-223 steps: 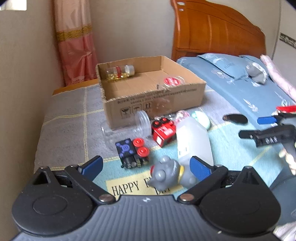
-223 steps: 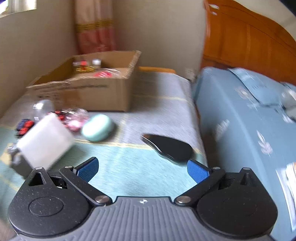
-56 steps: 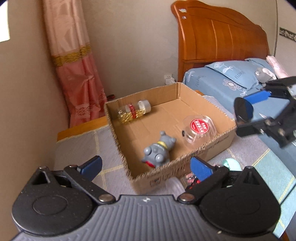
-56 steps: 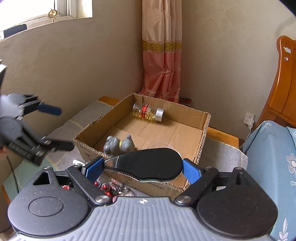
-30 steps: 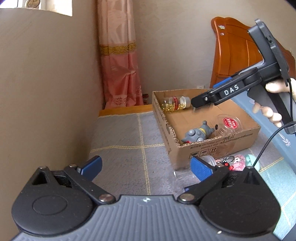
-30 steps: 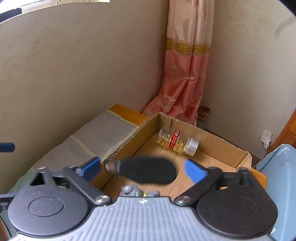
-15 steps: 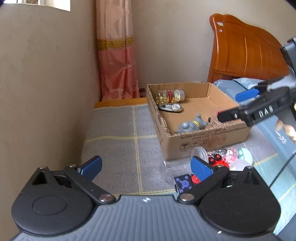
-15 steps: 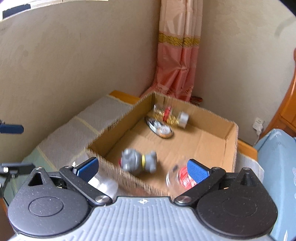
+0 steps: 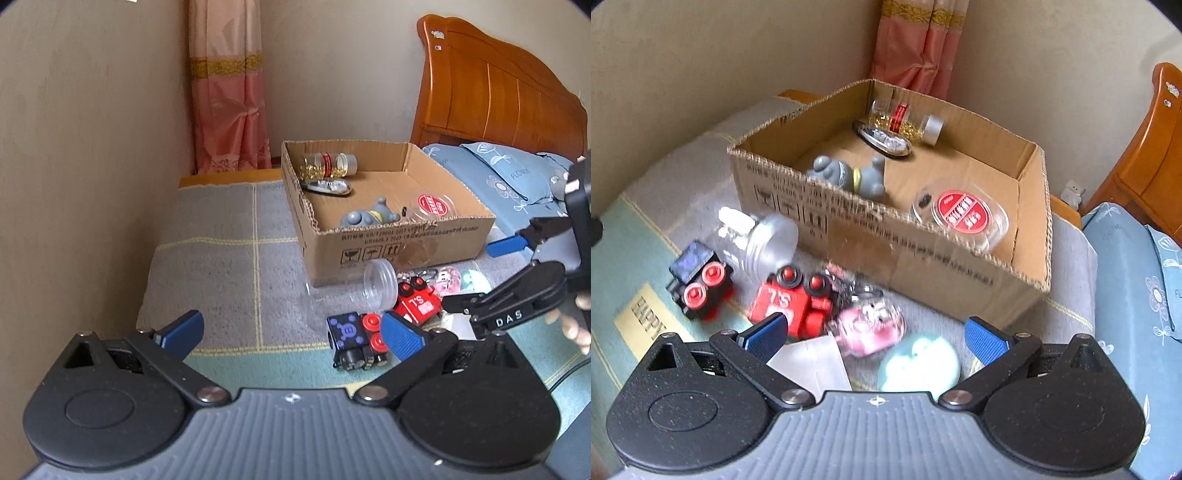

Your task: Organize rigid objects

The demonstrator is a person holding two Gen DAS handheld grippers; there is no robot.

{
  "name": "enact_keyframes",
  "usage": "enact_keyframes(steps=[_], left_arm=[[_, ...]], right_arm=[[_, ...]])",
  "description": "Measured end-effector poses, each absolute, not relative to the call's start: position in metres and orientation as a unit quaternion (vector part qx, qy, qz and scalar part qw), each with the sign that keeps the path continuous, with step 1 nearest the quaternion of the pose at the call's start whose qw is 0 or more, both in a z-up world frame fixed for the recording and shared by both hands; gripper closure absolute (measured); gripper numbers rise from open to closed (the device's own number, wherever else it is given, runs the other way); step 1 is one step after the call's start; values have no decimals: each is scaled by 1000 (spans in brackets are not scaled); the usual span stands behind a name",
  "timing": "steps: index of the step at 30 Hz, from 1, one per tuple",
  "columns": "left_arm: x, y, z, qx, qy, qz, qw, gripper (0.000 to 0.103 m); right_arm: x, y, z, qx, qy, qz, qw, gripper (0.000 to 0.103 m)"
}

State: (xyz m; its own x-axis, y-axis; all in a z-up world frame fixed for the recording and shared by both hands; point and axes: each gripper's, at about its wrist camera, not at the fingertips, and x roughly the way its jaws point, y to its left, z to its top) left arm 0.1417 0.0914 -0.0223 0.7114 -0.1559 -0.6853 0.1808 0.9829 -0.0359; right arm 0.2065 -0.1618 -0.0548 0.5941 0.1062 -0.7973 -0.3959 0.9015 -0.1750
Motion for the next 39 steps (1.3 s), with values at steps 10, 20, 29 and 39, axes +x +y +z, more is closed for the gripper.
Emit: enact_keyframes(steps=[10,20,29,39], left_arm=[[141,88,-24,22,372,-98,923,2],[142,77,-29,41,381,-113,917,2],[142,71,-35,44,387,-139,911,2],[156,59,-50,57,405,-141,902,2]], right_arm=[[181,-195,-60,-143,444,113,877,0],[145,-227,-38,-28,436,111,893,0],[106,-190,-60,-38,453,118,883,0],[119,-197,-88,-38,483,71,872,0]])
